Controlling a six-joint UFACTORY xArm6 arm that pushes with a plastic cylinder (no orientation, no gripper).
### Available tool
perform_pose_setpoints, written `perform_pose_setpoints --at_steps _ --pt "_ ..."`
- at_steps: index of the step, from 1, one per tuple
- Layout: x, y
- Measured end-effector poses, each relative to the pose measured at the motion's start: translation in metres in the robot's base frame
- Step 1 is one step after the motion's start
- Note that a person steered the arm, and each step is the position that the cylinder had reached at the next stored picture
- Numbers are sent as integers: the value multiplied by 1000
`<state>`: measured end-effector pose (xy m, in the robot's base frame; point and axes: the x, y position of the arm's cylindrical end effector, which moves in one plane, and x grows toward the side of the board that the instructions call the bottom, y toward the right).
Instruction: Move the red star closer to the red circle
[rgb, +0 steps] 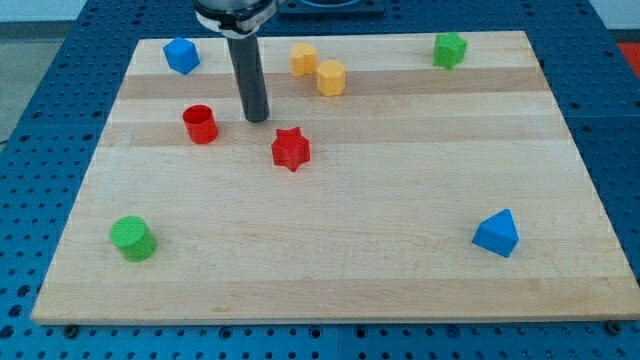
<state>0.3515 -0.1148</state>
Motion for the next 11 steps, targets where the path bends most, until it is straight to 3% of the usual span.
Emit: perform_pose_setpoints --at_steps 1,2,4,5,6,7,8,11 --pt "13 -52" --pt "28 -68" --pt "-4 42" --pt "-6 165" --pt "42 238" --pt "79 181" --pt "79 69" --pt "60 12"
